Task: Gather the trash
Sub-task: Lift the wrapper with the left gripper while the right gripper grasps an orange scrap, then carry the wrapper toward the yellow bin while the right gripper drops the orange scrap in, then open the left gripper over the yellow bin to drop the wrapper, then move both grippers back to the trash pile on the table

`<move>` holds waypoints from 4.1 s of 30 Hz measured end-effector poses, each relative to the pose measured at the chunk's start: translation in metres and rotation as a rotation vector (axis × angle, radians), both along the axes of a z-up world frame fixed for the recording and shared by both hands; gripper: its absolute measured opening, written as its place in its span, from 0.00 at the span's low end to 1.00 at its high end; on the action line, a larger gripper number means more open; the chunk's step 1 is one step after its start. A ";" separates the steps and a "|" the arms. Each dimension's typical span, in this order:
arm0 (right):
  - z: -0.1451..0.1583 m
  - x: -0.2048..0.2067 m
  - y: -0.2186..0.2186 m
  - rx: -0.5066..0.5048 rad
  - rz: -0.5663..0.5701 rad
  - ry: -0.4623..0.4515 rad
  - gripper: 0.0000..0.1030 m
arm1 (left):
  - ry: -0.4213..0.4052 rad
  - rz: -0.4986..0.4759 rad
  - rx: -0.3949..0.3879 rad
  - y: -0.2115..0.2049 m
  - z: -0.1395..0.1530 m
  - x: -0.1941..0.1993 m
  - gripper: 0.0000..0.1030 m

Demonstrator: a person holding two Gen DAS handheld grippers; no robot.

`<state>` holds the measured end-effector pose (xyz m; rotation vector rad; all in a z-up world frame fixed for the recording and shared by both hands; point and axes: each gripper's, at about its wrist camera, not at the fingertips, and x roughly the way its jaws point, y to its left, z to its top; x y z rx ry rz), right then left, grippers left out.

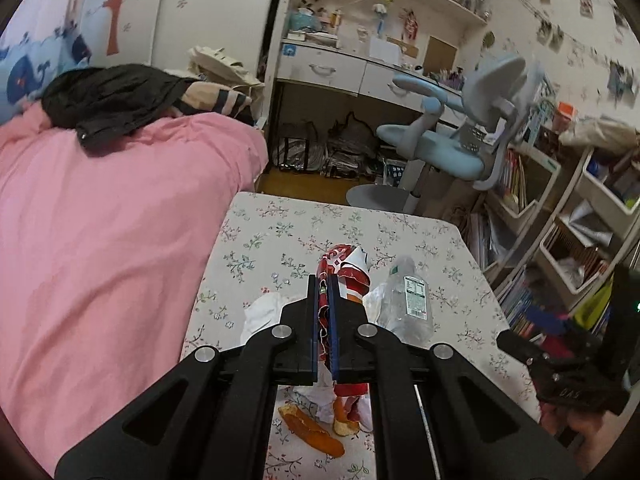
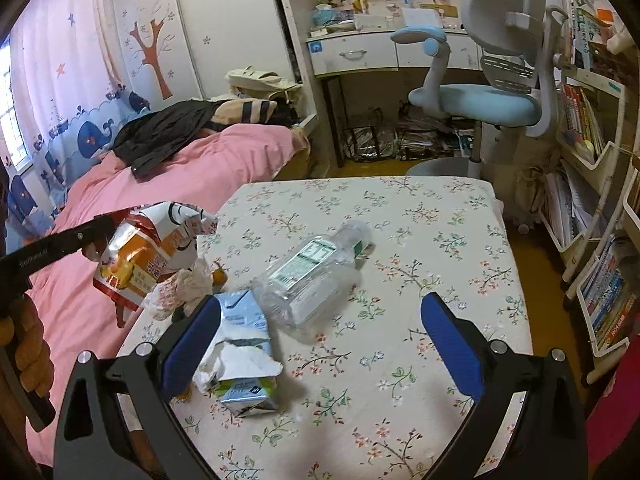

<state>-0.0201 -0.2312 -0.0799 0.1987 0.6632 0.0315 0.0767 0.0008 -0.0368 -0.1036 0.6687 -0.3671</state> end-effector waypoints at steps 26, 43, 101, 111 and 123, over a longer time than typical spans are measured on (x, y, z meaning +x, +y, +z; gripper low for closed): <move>-0.084 0.035 0.157 -0.006 0.553 0.235 0.49 | -0.090 0.111 -0.107 0.054 0.031 -0.022 0.04; -0.081 0.020 0.156 -0.027 0.544 0.230 0.15 | -0.115 0.107 -0.076 0.059 0.037 -0.024 0.04; -0.087 -0.158 0.045 0.271 0.098 0.080 0.72 | 0.182 -0.134 0.258 0.003 -0.076 -0.300 0.05; -0.086 -0.161 0.043 0.266 0.096 0.072 0.72 | 0.163 -0.100 0.336 -0.001 -0.075 -0.305 0.55; -0.086 -0.161 0.044 0.257 0.094 0.067 0.73 | 0.021 0.005 0.304 0.014 -0.043 -0.302 0.73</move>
